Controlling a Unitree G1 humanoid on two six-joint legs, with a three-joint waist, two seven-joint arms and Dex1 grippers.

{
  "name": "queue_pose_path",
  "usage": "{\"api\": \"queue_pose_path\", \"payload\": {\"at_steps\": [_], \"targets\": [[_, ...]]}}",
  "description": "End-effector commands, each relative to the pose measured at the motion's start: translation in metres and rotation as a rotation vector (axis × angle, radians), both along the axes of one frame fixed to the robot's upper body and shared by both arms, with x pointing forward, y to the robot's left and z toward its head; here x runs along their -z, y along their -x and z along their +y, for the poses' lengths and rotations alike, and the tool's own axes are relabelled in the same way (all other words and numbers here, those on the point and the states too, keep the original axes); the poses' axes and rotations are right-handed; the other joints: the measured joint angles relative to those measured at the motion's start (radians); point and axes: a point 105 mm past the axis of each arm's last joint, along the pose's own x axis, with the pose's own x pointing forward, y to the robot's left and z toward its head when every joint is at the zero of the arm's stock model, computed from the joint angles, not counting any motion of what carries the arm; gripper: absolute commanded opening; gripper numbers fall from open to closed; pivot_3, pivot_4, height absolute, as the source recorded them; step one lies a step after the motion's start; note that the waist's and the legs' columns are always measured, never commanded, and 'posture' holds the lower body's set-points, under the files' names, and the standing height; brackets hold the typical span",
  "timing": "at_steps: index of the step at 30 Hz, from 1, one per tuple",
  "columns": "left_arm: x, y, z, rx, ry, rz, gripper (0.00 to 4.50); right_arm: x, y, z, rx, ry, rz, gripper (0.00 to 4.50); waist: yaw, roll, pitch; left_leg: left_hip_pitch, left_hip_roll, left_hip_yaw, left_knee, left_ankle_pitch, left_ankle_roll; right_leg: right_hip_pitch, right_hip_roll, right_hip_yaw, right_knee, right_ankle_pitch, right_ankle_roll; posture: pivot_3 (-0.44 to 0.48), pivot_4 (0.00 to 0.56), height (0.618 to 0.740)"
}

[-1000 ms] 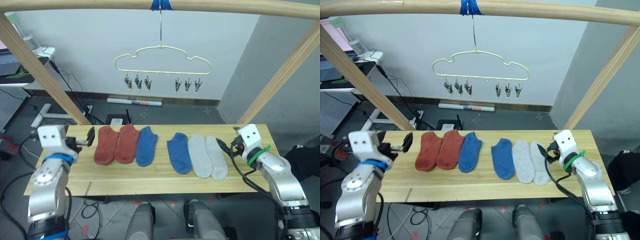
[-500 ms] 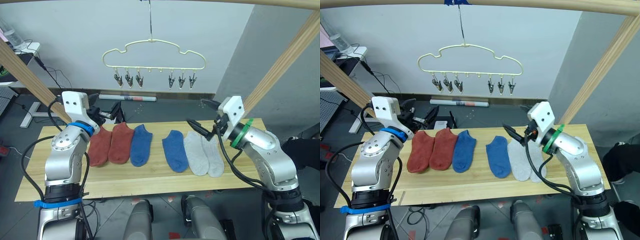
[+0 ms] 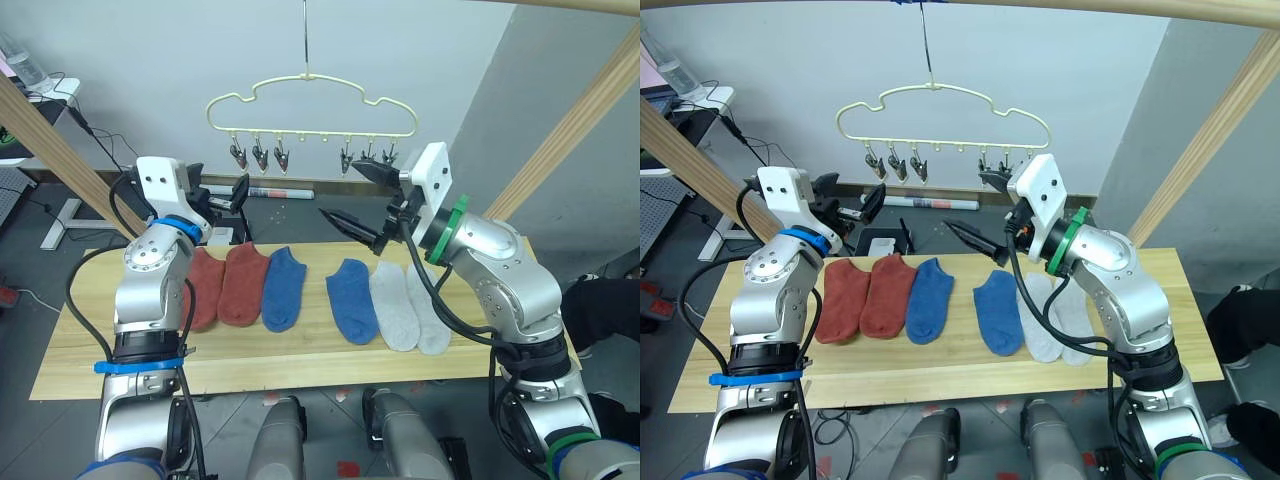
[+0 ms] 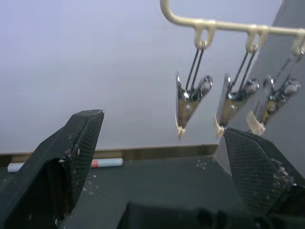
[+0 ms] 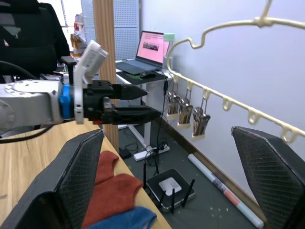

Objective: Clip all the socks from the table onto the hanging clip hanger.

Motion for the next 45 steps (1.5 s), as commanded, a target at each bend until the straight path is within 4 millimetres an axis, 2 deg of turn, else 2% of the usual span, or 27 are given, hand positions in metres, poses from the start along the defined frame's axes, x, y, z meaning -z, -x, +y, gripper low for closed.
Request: {"api": "queue_pose_path", "payload": {"at_steps": [1,2,6,20,45], "targets": [[-0.013,-0.001,-0.007,0.029,-0.032,-0.070,4.11,-0.011,0.005,0.003,-0.020,-0.017,-0.048,4.50,0.000,0.000,0.000,0.000,0.000,0.000,0.000,0.000,0.000,0.000,0.000,0.000,0.000,0.000,0.000,-0.038,0.286,0.740],[-0.014,-0.002,-0.008,0.032,-0.035,-0.072,3.95,-0.010,0.005,0.002,-0.019,-0.016,-0.050,4.50,0.000,0.000,0.000,0.000,0.000,0.000,0.000,0.000,0.000,0.000,0.000,0.000,0.000,0.000,0.000,-0.038,0.286,0.740],[-0.014,-0.006,-0.005,0.027,-0.028,-0.066,2.80,-0.011,0.005,0.002,-0.016,-0.014,-0.054,4.50,0.000,0.000,0.000,0.000,0.000,0.000,0.001,0.000,0.000,0.000,0.000,0.000,0.001,0.000,0.000,-0.038,0.286,0.740],[-0.016,-0.015,-0.012,0.072,0.045,-0.065,2.80,-0.025,0.011,0.007,-0.045,-0.020,-0.113,4.50,-0.001,0.000,0.000,0.000,0.000,0.000,0.002,0.000,0.000,0.000,0.000,0.000,0.001,0.000,0.000,-0.048,0.281,0.740],[-0.032,-0.023,-0.012,0.055,0.066,-0.116,2.80,-0.025,0.015,0.008,-0.053,-0.013,-0.125,4.50,-0.001,0.000,0.000,-0.001,0.000,-0.001,0.007,0.000,0.000,0.000,0.000,-0.001,0.004,0.001,0.001,-0.050,0.279,0.740]]}}
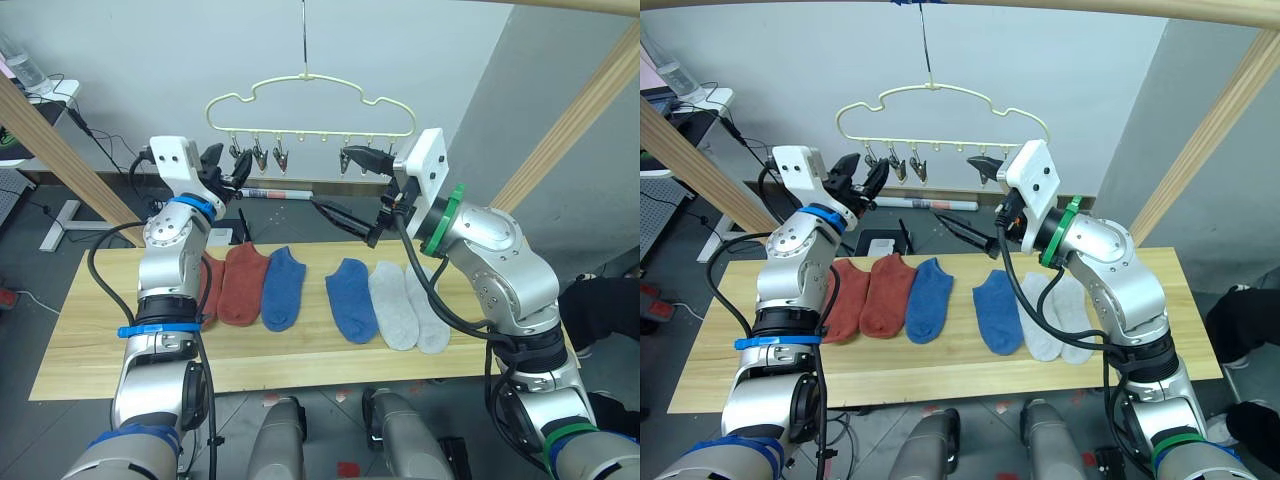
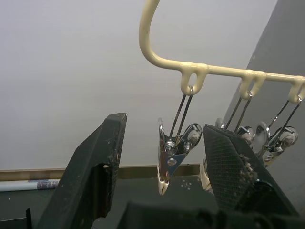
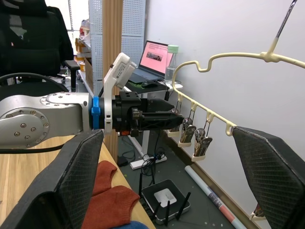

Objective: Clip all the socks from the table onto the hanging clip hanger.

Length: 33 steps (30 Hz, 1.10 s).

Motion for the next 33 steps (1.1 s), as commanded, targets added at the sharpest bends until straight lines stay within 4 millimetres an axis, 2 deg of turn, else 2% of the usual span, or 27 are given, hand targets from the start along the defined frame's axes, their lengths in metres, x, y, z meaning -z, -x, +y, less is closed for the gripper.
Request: {"api": "queue_pose_path", "payload": {"at_steps": [1,5,8,13,16,19,24,26,28,33], "targets": [[-0.022,0.003,0.001,-0.002,-0.004,-0.079,2.80,-0.014,0.013,0.003,-0.039,-0.020,-0.071,4.50,0.000,0.000,0.000,0.000,0.000,0.000,0.001,0.000,0.000,0.000,0.000,0.000,0.000,0.000,0.000,-0.050,0.278,0.740],[-0.023,0.003,0.000,0.001,-0.005,-0.086,2.80,-0.014,0.013,0.003,-0.039,-0.021,-0.072,4.50,0.000,0.000,0.000,-0.001,0.000,0.000,0.003,0.000,0.000,0.000,0.000,0.000,0.001,0.000,0.001,-0.050,0.276,0.740],[-0.024,0.004,-0.001,0.005,-0.005,-0.093,2.24,-0.014,0.012,0.003,-0.037,-0.021,-0.069,4.50,0.000,0.000,0.000,-0.001,0.000,0.000,0.005,0.000,0.000,0.001,0.000,0.000,0.001,0.001,0.002,-0.047,0.276,0.740],[-0.027,0.005,-0.002,0.015,-0.005,-0.103,0.82,-0.014,0.011,0.003,-0.032,-0.026,-0.063,4.50,0.000,0.000,0.000,-0.001,0.000,0.000,0.006,0.000,0.000,0.001,0.000,0.001,0.002,0.001,0.002,-0.044,0.278,0.740],[-0.028,0.006,-0.002,0.019,-0.005,-0.108,0.31,-0.014,0.011,0.002,-0.031,-0.029,-0.058,4.50,0.000,0.000,0.000,-0.001,0.000,0.000,0.006,0.000,0.000,0.001,0.000,0.001,0.002,0.001,0.002,-0.043,0.277,0.740],[-0.029,0.006,-0.002,0.021,-0.008,-0.112,0.02,-0.013,0.010,0.003,-0.030,-0.030,-0.056,4.50,0.000,0.000,0.000,-0.001,0.000,0.000,0.006,0.000,0.000,0.001,0.000,0.001,0.002,0.001,0.002,-0.040,0.279,0.740],[-0.033,0.006,0.000,0.004,-0.038,-0.115,0.02,-0.008,0.009,0.002,-0.020,-0.020,-0.040,4.50,0.000,0.000,0.000,-0.001,0.000,0.000,0.006,0.000,0.000,0.001,0.000,0.001,0.002,0.001,0.002,-0.034,0.279,0.740],[-0.035,0.008,0.001,0.016,-0.060,-0.099,0.02,0.012,0.003,-0.009,0.025,0.041,-0.011,4.50,0.000,0.000,0.000,-0.001,0.000,0.000,0.006,0.000,0.000,0.001,0.000,0.001,0.002,0.001,0.002,-0.032,0.279,0.740],[-0.033,0.011,0.001,0.047,-0.102,-0.054,0.02,0.045,-0.010,-0.032,0.116,0.133,0.055,4.50,0.003,0.000,0.000,-0.001,0.000,0.000,0.006,0.000,0.000,0.001,0.000,0.000,0.002,0.001,0.002,-0.027,0.279,0.740],[-0.031,0.021,0.003,0.115,-0.146,0.068,0.02,0.101,-0.036,-0.085,0.326,0.244,0.251,4.50,0.001,0.000,0.000,-0.002,0.000,0.001,0.006,0.000,0.000,0.001,-0.001,0.002,0.001,0.001,0.003,-0.020,0.279,0.740]]}}
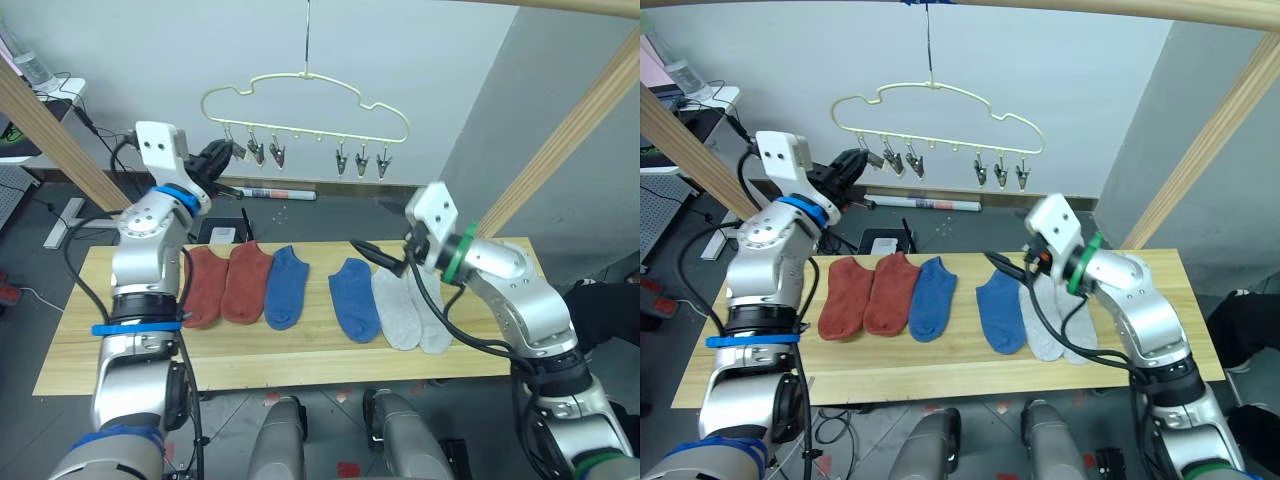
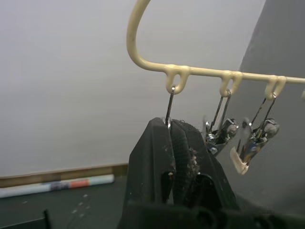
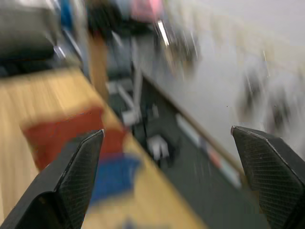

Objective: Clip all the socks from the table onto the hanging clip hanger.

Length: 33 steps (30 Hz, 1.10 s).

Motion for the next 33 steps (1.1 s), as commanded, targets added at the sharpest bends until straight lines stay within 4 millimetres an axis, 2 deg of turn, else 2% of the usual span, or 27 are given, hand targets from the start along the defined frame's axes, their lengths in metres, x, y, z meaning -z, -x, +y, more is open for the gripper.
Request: {"api": "queue_pose_path", "payload": {"at_steps": [1,5,8,12,16,25,29,33], "targets": [[-0.009,0.010,-0.008,0.079,-0.027,0.060,0.02,0.011,-0.016,-0.030,0.130,0.035,0.047,4.50,-0.001,0.000,0.000,0.000,0.000,0.000,0.001,0.000,0.000,0.000,0.000,0.000,0.000,0.000,0.001,-0.020,0.279,0.740],[-0.009,0.020,-0.012,0.175,-0.013,0.218,0.02,0.050,-0.034,-0.058,0.264,0.098,0.231,4.50,-0.005,0.000,0.000,0.001,0.000,0.000,0.001,0.000,0.000,0.000,0.003,0.000,0.002,-0.002,0.004,-0.011,0.275,0.740],[-0.008,0.028,-0.015,0.236,-0.010,0.300,0.02,0.067,-0.042,-0.068,0.304,0.126,0.315,4.50,-0.006,0.000,0.000,0.002,0.000,0.000,0.001,0.000,0.000,-0.001,0.006,0.000,0.003,-0.002,0.003,-0.005,0.273,0.740],[-0.007,0.036,-0.016,0.319,0.088,0.424,0.02,0.094,-0.054,-0.081,0.355,0.169,0.424,4.50,-0.008,0.000,0.000,0.002,0.001,0.000,0.001,0.000,0.000,-0.002,0.008,0.000,0.005,-0.002,0.003,0.001,0.274,0.740],[-0.007,0.035,-0.012,0.300,0.124,0.449,0.02,0.107,-0.063,-0.087,0.377,0.208,0.451,4.50,-0.009,0.000,0.000,0.002,0.001,0.000,0.001,0.000,0.000,-0.002,0.008,0.001,0.005,-0.002,0.003,0.003,0.274,0.740],[-0.005,0.039,-0.020,0.337,0.117,0.456,0.02,0.127,-0.069,-0.090,0.363,0.296,0.458,4.50,-0.009,0.000,0.000,0.002,0.001,0.001,0.001,0.000,0.000,-0.002,0.008,0.002,0.006,-0.002,0.003,0.009,0.281,0.740],[-0.005,0.041,-0.021,0.347,0.124,0.460,0.00,0.129,-0.070,-0.089,0.349,0.293,0.456,3.25,-0.009,0.000,0.000,0.002,0.000,0.001,0.001,0.000,0.000,-0.002,0.007,0.002,0.006,-0.002,0.003,0.012,0.282,0.740],[-0.003,0.041,-0.020,0.337,0.117,0.462,0.00,0.129,-0.068,-0.087,0.318,0.306,0.440,1.77,-0.009,0.000,0.000,0.002,0.000,0.001,0.001,0.000,0.000,-0.002,0.007,0.002,0.007,-0.002,0.003,0.014,0.282,0.740]]}}
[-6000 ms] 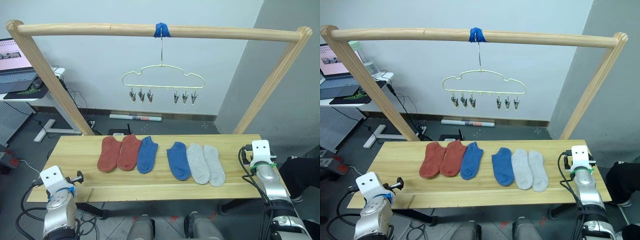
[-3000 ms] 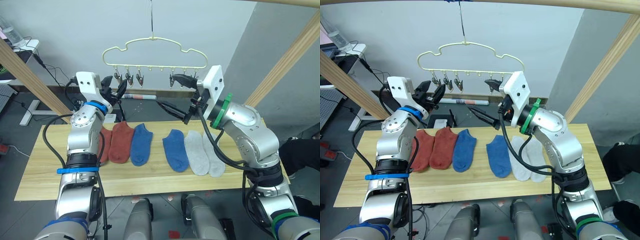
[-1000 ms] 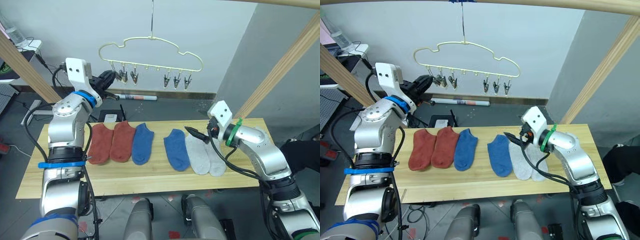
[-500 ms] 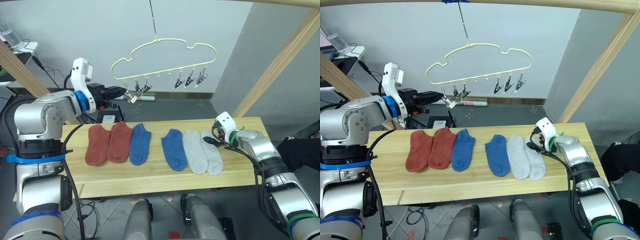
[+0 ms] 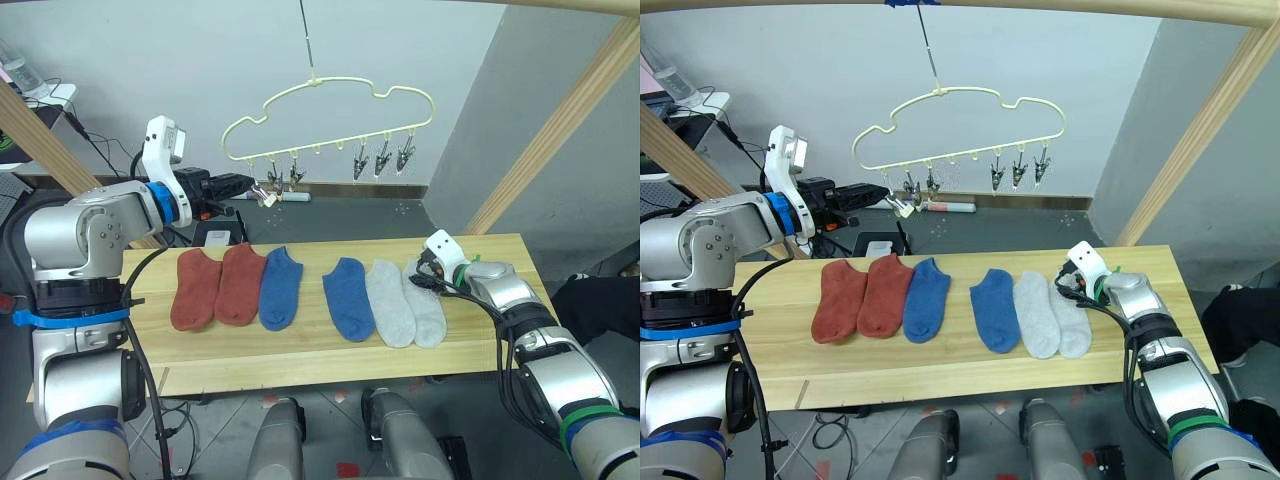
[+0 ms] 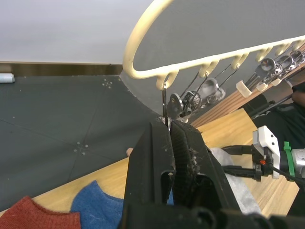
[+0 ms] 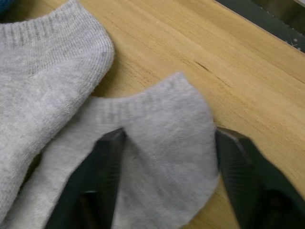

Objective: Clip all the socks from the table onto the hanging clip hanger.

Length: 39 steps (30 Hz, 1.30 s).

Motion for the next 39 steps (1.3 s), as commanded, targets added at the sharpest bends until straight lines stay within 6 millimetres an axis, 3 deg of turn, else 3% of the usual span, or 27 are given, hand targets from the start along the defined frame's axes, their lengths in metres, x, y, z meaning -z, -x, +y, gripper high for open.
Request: {"api": "queue_pose_path", "payload": {"at_steps": [1,5,8,10,12,16,19,22,25,29,39], "targets": [[-0.010,0.005,-0.002,0.018,0.001,-0.045,0.00,-0.001,0.002,0.000,-0.026,0.000,-0.010,1.42,0.000,0.000,0.000,0.000,0.000,0.000,0.000,0.000,0.000,0.000,0.000,0.000,0.000,0.000,0.000,0.013,0.283,0.740],[-0.009,0.006,-0.007,0.037,0.009,-0.037,0.00,-0.003,0.005,-0.002,-0.037,-0.014,-0.014,0.01,0.001,0.000,0.000,0.000,0.000,0.000,0.000,0.000,0.000,0.000,0.000,0.000,0.000,0.000,0.000,0.014,0.284,0.740],[-0.010,0.007,-0.009,0.049,0.044,-0.020,0.00,-0.023,0.005,-0.002,-0.081,-0.058,-0.064,0.01,0.003,0.000,0.000,0.000,0.000,0.000,0.000,0.000,0.000,0.000,0.000,0.000,0.000,0.000,0.000,0.014,0.284,0.740],[-0.011,0.005,-0.008,0.033,0.076,-0.006,0.00,-0.050,0.010,0.009,-0.180,-0.117,-0.120,0.01,0.006,0.001,0.003,0.000,0.000,0.000,0.000,0.000,0.000,0.000,0.000,0.000,0.000,0.000,0.000,0.017,0.288,0.740],[-0.009,0.006,-0.009,0.040,0.109,0.024,0.00,-0.073,0.031,0.028,-0.336,-0.193,-0.088,0.01,0.005,0.001,0.004,0.000,0.000,0.000,0.000,0.000,0.000,0.000,0.000,0.000,0.000,0.000,0.000,0.015,0.289,0.740],[-0.006,0.012,-0.016,0.087,0.190,0.094,0.00,-0.100,0.071,0.055,-0.553,-0.249,-0.016,0.01,0.005,0.002,0.006,0.000,0.000,-0.002,0.000,0.000,0.000,0.000,0.000,-0.001,0.002,0.000,0.000,0.010,0.288,0.740],[-0.007,0.021,-0.022,0.168,0.334,0.189,0.00,-0.131,0.109,0.101,-0.776,-0.375,0.057,0.01,0.003,0.002,0.006,0.000,0.000,-0.003,0.000,0.000,0.000,0.000,0.000,-0.002,0.003,0.000,0.000,0.005,0.286,0.740],[-0.009,0.024,-0.024,0.194,0.392,0.224,0.00,-0.141,0.123,0.124,-0.841,-0.445,0.094,0.01,-0.001,0.002,0.006,0.001,0.001,-0.003,0.001,0.000,0.000,0.000,0.001,-0.002,0.004,0.000,0.000,0.006,0.283,0.740],[-0.008,0.027,-0.028,0.221,0.408,0.249,0.00,-0.143,0.105,0.155,-0.813,-0.469,0.025,0.01,0.000,0.002,0.006,0.001,0.001,-0.004,0.002,0.000,0.000,0.000,0.001,-0.003,0.004,0.000,0.000,0.006,0.282,0.740],[-0.009,0.030,-0.033,0.243,0.406,0.253,0.00,-0.150,0.087,0.170,-0.777,-0.498,-0.007,0.01,0.004,0.002,0.006,0.000,0.000,-0.004,0.002,0.000,0.000,0.000,0.000,-0.003,0.004,0.000,0.000,0.008,0.280,0.740],[-0.007,0.036,-0.030,0.238,0.399,0.265,0.00,-0.153,0.066,0.177,-0.754,-0.500,-0.047,0.01,0.010,0.002,0.006,-0.001,0.000,-0.003,0.000,0.000,-0.001,-0.001,-0.007,-0.003,0.004,0.002,-0.004,0.027,0.276,0.740]]}}
